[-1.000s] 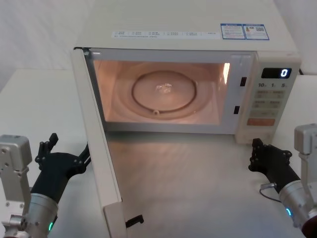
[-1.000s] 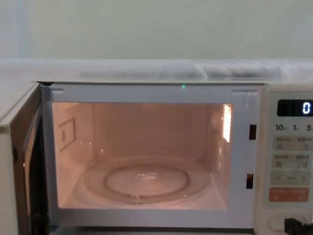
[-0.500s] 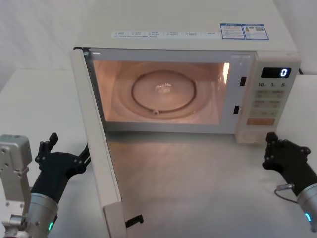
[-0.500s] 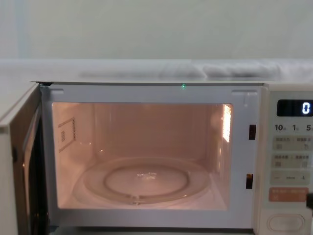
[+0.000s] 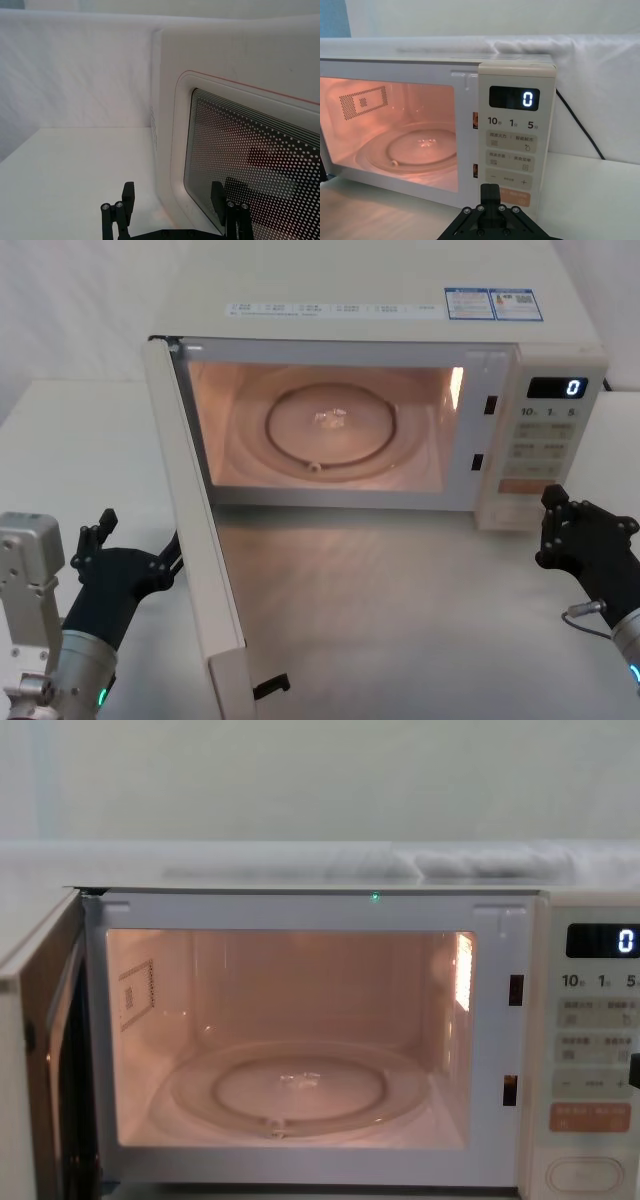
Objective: Press the button to open the microwave door with one hand; close the microwave door with the other hand.
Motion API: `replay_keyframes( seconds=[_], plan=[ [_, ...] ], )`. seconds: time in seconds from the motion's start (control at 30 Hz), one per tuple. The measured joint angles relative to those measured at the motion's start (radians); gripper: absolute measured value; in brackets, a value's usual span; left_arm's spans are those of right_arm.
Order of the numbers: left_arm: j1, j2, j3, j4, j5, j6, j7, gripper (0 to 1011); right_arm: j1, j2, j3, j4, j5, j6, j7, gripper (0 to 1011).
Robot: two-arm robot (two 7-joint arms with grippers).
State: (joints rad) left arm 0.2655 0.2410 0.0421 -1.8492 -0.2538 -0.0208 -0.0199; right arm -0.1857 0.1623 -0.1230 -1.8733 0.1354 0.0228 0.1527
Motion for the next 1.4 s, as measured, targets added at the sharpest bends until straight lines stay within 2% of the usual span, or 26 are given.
replay_keyframes(
  seconds=[0.17, 0.3, 0.67, 0.7, 0.77, 0.8, 0.83, 1.0, 1.03, 1.07, 1.13, 1.27, 1.4],
  plan=[
    [0.000, 0.000, 0.000, 0.000, 0.000, 0.000, 0.000, 1001, 0.000, -0.001, 0.001, 0.002, 0.000, 0.000, 0.000, 0],
    [0.000, 0.000, 0.000, 0.000, 0.000, 0.000, 0.000, 1001, 0.000, -0.001, 0.001, 0.003, 0.000, 0.000, 0.000, 61],
    [0.000, 0.000, 0.000, 0.000, 0.000, 0.000, 0.000, 1001, 0.001, -0.002, 0.002, 0.005, 0.000, -0.001, 0.000, 385],
    [0.000, 0.000, 0.000, 0.000, 0.000, 0.000, 0.000, 1001, 0.001, -0.002, 0.005, 0.007, 0.002, -0.004, 0.000, 445],
    [0.000, 0.000, 0.000, 0.000, 0.000, 0.000, 0.000, 1001, -0.002, -0.002, 0.009, 0.009, 0.004, -0.009, -0.001, 482],
    [0.000, 0.000, 0.000, 0.000, 0.000, 0.000, 0.000, 1001, -0.004, -0.001, 0.012, 0.009, 0.005, -0.011, -0.003, 541],
    [0.000, 0.000, 0.000, 0.000, 0.000, 0.000, 0.000, 1001, -0.007, -0.001, 0.015, 0.009, 0.006, -0.013, -0.004, 541],
    [0.000, 0.000, 0.000, 0.000, 0.000, 0.000, 0.000, 1001, -0.029, 0.000, 0.034, 0.000, 0.009, -0.022, -0.018, 733],
    [0.000, 0.000, 0.000, 0.000, 0.000, 0.000, 0.000, 1001, -0.029, 0.000, 0.034, 0.000, 0.009, -0.022, -0.018, 733],
    [0.000, 0.000, 0.000, 0.000, 0.000, 0.000, 0.000, 1001, -0.034, 0.000, 0.039, -0.004, 0.009, -0.025, -0.020, 790],
    [0.000, 0.000, 0.000, 0.000, 0.000, 0.000, 0.000, 1001, -0.039, -0.001, 0.043, -0.008, 0.009, -0.027, -0.022, 822],
    [0.000, 0.000, 0.000, 0.000, 0.000, 0.000, 0.000, 1001, -0.051, -0.004, 0.055, -0.019, 0.009, -0.035, -0.029, 961],
    [0.000, 0.000, 0.000, 0.000, 0.000, 0.000, 0.000, 1001, -0.054, -0.005, 0.058, -0.022, 0.009, -0.038, -0.031, 1002]
  ],
)
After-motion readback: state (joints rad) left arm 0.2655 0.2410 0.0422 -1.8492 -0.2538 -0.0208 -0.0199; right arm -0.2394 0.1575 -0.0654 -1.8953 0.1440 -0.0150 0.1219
